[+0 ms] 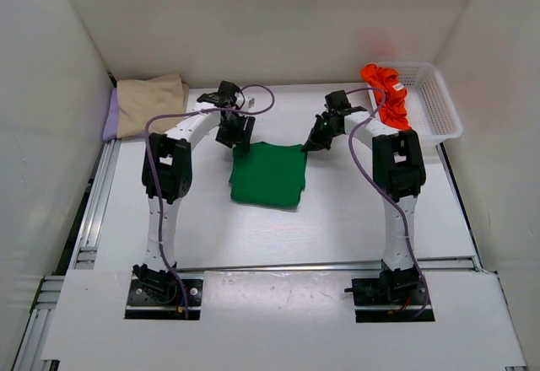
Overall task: Fold and stack the t-shirts
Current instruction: Fold the long partially folded tshirt into a neat square, then put the neatly folded tshirt into the corner of the board with the left arm
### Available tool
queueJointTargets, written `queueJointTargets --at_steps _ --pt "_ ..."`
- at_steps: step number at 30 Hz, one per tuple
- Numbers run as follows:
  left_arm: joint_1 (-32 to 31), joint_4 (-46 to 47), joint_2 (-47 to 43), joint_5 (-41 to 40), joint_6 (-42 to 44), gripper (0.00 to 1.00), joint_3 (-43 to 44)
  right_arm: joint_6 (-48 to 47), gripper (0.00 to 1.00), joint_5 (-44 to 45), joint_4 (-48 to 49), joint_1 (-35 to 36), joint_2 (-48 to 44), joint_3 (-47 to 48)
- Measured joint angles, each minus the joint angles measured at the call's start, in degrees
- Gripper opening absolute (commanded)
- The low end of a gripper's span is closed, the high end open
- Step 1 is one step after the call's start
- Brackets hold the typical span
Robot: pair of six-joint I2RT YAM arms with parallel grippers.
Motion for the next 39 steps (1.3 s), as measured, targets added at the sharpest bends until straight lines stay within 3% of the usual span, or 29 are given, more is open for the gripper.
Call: queueJointTargets --at_steps 3,10,13,19,21,23,27,33,35,39 --pt "1.0 0.2 -3.7 0.0 0.2 0.95 -2.8 -0.5 0.08 0.8 -0.9 -0.1 -0.9 0.0" --pt "4.0 -0.3 -19.9 4.0 0.1 0.95 -15.3 -1.9 0.15 3.4 -2.9 -0.8 -14.1 -4.8" --pt "4.2 -0.3 -18.8 6.2 0.1 0.95 -18.5 -2.2 0.16 3.3 -2.8 -0.6 -19.2 -8.9" --pt "4.2 -2.7 -9.7 12.6 -0.4 0.98 -19.6 -2.1 0.16 2.9 -2.7 0.6 -20.4 -19.6" --pt "4.2 -2.1 -9.1 14.5 -0.4 0.93 -19.2 -1.8 0.16 2.9 -3.2 0.9 -20.4 -22.2" --pt "4.2 -2.7 -8.1 17.3 -0.6 0.75 -18.6 -1.5 0.16 2.9 -3.4 0.8 -20.4 -23.9" --pt "3.9 -3.4 -4.7 23.1 -0.9 0.59 -16.4 -0.1 0.16 2.8 -1.8 1.0 -20.6 -25.9" --pt "4.7 -7.2 3.5 34.1 -1.5 0.46 -9.0 1.4 0.17 2.8 -0.5 1.5 -21.5 -27.3" --pt "5.2 -8.4 5.6 36.6 -1.8 0.1 -7.0 1.6 0.17 2.9 -0.5 1.7 -22.4 -27.3" --pt "6.5 -9.6 9.2 40.8 -1.6 0.1 -4.2 1.6 0.17 3.8 -0.6 1.7 -25.2 -27.3"
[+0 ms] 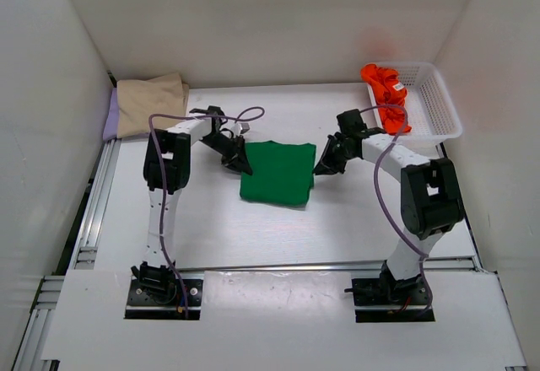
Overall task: Fold and stack the t-shirts
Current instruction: Put the neatly folded tshirt into the corner of the board with the left arm
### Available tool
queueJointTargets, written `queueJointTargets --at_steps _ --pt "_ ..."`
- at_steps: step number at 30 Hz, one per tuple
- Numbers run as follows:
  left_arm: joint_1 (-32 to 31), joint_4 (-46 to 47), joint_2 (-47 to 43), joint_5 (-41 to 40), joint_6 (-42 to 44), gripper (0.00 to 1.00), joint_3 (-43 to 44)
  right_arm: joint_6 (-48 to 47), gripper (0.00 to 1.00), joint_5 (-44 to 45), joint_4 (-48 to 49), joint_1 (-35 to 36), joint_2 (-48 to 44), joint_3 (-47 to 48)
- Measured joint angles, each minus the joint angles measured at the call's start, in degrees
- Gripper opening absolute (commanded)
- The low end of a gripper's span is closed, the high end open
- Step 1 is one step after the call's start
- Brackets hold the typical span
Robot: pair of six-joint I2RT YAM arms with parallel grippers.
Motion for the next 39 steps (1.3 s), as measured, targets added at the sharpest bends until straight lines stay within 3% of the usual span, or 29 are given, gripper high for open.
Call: queueJointTargets --at_steps 5,8,13,19,24,30,39 --pt "2.2 -1.2 -0.2 -1.4 0.3 0.1 0.8 0.1 0.17 2.4 -0.5 -0.2 -4.2 -1.3" --pt "4.0 -4.5 -0.5 -9.6 0.5 0.1 5.4 -0.1 0.17 3.6 -1.7 -1.0 -6.6 -2.2" --pt "5.3 -5.7 -2.7 -33.4 1.0 0.1 13.9 -0.9 0.17 5.1 -3.3 -3.2 -8.1 -2.5" --pt "2.3 -0.1 -5.5 -64.2 1.4 0.1 14.4 -1.8 0.17 6.0 -4.9 -3.9 -8.1 -2.5" --pt "-0.3 7.0 -5.5 -82.6 1.8 0.1 15.0 -2.4 0.17 6.4 -5.6 -3.8 -8.2 -2.5" --pt "0.3 13.1 -5.5 -93.6 1.9 0.1 21.4 -3.4 0.17 7.2 -6.3 -3.9 -10.8 -3.1" --pt "5.6 17.7 -5.5 -97.9 1.9 0.1 24.7 -4.6 0.17 8.6 -6.6 -5.0 -15.3 -8.3"
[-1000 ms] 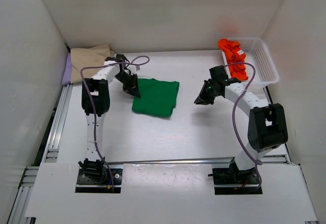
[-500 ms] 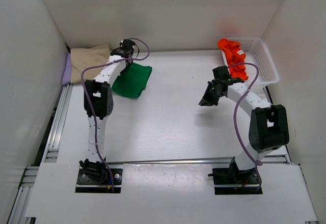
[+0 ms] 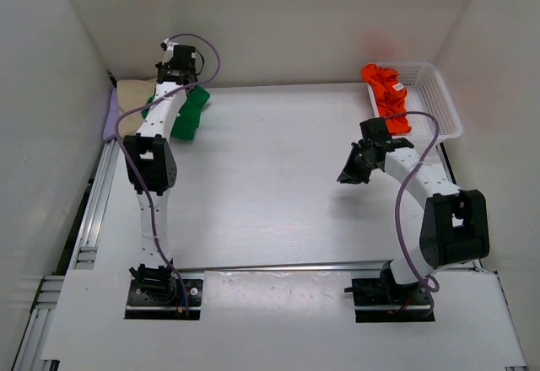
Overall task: Fold and stack the t-shirts
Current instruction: Put the neatly folded tshirt into the corner of the board with the left arm
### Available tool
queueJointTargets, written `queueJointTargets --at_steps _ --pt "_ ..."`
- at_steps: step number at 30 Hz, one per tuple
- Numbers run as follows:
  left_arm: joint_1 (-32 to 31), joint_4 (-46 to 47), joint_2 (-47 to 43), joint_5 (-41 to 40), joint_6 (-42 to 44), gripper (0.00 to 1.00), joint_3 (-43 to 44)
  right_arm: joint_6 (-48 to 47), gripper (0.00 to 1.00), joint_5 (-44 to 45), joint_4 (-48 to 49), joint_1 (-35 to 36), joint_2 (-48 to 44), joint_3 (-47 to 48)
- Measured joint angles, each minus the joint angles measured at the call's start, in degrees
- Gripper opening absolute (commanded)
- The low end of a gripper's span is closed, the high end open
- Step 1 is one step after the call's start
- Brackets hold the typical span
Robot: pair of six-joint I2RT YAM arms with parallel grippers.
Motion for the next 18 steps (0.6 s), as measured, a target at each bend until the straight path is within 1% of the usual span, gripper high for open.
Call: queueJointTargets --at_steps 7,17,18 --pt "4.6 0.5 -0.1 0.1 0.0 0.1 0.0 -0.3 0.17 0.7 -0.7 -0.5 -1.6 -1.7" --pt "9.7 1.2 -1.2 3.1 0.0 0.1 -2.4 -1.2 0.17 1.0 -1.0 -0.7 -2.4 -1.7" --pt "10.3 1.2 -1.1 3.4 0.0 0.13 -2.4 -1.3 0.18 1.0 -1.0 -0.7 -2.4 -1.7"
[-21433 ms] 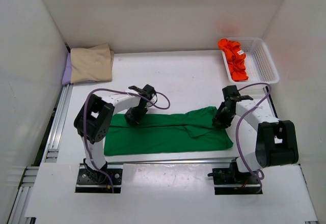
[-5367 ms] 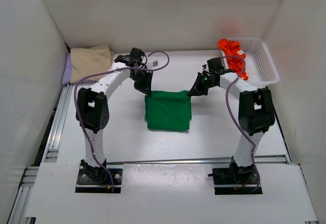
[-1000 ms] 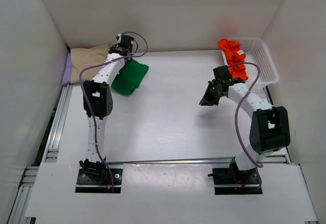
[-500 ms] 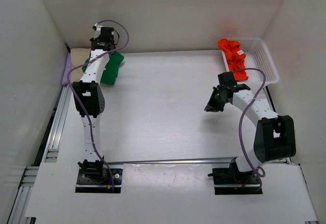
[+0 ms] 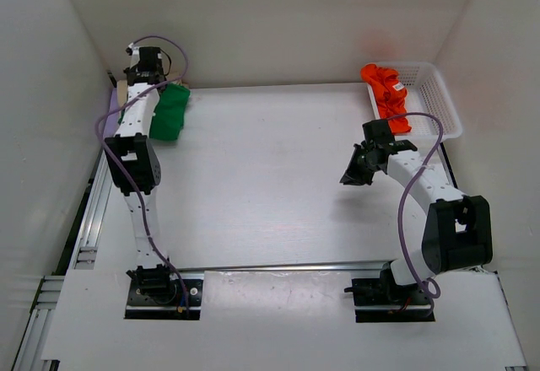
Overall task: Fold and stack the t-shirts
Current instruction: Put the neatly folded tshirt into the corner of the board with the left arm, then grab crumpled tshirt from bin with the right arm
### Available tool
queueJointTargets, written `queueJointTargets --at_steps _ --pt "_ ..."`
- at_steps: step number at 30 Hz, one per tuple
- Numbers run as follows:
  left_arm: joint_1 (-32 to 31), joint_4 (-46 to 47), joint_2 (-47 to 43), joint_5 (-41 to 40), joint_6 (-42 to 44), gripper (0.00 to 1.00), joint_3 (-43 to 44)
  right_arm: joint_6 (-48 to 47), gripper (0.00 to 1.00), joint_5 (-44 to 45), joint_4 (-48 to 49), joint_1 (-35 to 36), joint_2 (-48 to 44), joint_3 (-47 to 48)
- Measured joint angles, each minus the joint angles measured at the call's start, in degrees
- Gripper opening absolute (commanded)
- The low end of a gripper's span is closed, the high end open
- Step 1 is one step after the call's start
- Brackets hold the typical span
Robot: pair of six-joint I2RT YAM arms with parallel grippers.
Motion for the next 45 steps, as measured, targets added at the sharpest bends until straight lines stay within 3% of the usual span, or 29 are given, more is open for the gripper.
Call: queueJointTargets --at_steps 3,4,6,8,12,16,20,25,27,34,38,42,45 --pt "1.8 0.1 0.6 0.3 0.0 0.41 0.2 0.0 0.18 0.0 -0.1 0.0 0.0 0.0" --pt "2.5 0.1 1.2 0.0 0.1 0.61 0.6 0.0 0.18 0.0 -0.2 0.0 0.0 0.0" --pt "4.0 0.2 3.5 -1.6 0.1 0.65 3.0 -0.1 0.18 0.0 -0.9 0.0 0.0 0.3" --pt "5.7 0.5 6.7 -3.4 0.2 0.77 7.1 -0.1 0.23 0.0 -1.9 0.0 0.0 1.1" --pt "8.5 1.8 8.8 -5.6 0.1 0.85 8.5 -0.4 0.46 0.2 -4.6 0.0 0.0 5.7" --pt "9.7 2.1 3.7 -4.9 0.2 0.9 -1.0 -2.0 0.62 1.5 -8.2 -0.6 1.1 17.6" --pt "6.9 1.2 -6.5 -0.3 0.3 1.0 -14.2 -3.3 0.65 2.5 -9.0 -4.7 6.2 34.2" --pt "0.3 1.1 -24.8 12.9 0.2 1.0 -28.0 0.1 0.67 4.5 -7.9 -13.4 21.5 55.7" --pt "-1.4 -1.2 -30.7 19.7 0.2 1.0 -30.3 3.3 0.73 5.3 -7.3 -16.6 29.5 62.4" --pt "-0.2 -11.8 -39.6 36.9 0.0 0.93 -30.3 18.0 0.82 7.1 -0.5 -22.7 49.9 66.4" --pt "0.2 -18.9 -39.5 41.9 0.0 0.9 -27.8 23.7 0.77 7.7 3.2 -22.5 56.2 66.4" --pt "0.2 -21.4 -40.5 42.5 0.0 0.9 -25.2 26.3 0.57 9.7 5.7 -21.8 57.8 66.4" --pt "0.2 -22.4 -42.2 41.0 0.0 0.9 -25.0 26.1 0.25 11.0 9.6 -21.4 57.8 66.4"
